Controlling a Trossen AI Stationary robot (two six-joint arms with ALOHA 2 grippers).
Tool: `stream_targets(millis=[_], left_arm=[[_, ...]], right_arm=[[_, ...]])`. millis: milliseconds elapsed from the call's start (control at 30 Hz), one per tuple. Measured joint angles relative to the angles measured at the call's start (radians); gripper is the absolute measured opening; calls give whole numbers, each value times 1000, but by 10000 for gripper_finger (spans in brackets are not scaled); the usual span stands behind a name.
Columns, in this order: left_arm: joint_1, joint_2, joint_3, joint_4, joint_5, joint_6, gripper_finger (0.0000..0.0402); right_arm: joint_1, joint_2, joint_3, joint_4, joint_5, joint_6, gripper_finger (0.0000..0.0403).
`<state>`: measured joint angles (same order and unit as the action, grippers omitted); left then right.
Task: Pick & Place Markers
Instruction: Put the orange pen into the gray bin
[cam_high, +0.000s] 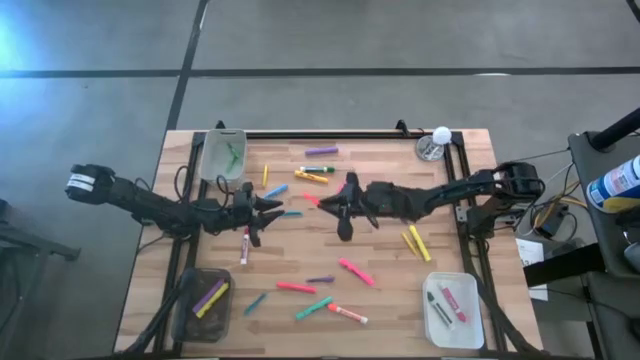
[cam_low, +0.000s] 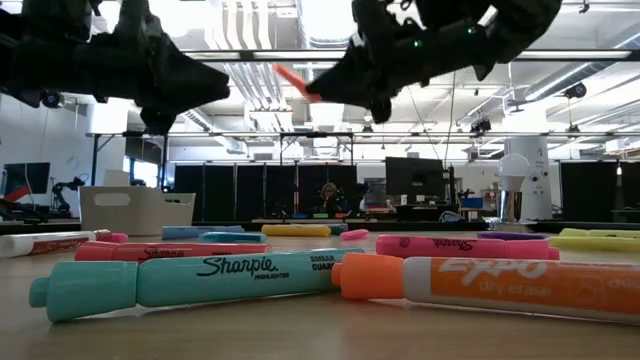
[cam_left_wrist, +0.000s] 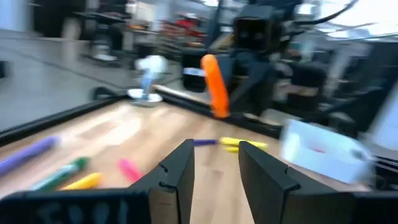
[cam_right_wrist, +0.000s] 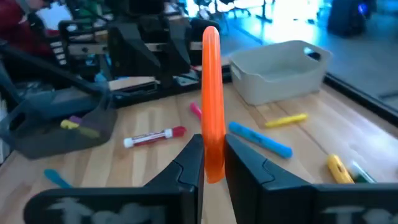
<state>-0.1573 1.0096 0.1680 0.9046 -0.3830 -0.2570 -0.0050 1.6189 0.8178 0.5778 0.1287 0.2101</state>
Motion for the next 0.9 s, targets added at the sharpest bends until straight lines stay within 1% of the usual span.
stream_targets(millis=[100,167,233,367,633,900], left_arm=[[0,0,0,26,137,14,119],[-1,1,0,77,225,26,119],[-3,1,0,125,270,28,119],[-3,1,2,148,271,28,119],[-3,5,2,152,260,37,119],[-3,14,2,159,253,41,119]], right_arm=[[27,32,4,32,0,-34,45],[41,57,14,53,0,-50,45],[54,84,26,90,-1,-72,45],[72,123,61,114,-49,-112,45],[97,154,121,113,-51,-116,45],[97,203,173,105,-52,-115,45]])
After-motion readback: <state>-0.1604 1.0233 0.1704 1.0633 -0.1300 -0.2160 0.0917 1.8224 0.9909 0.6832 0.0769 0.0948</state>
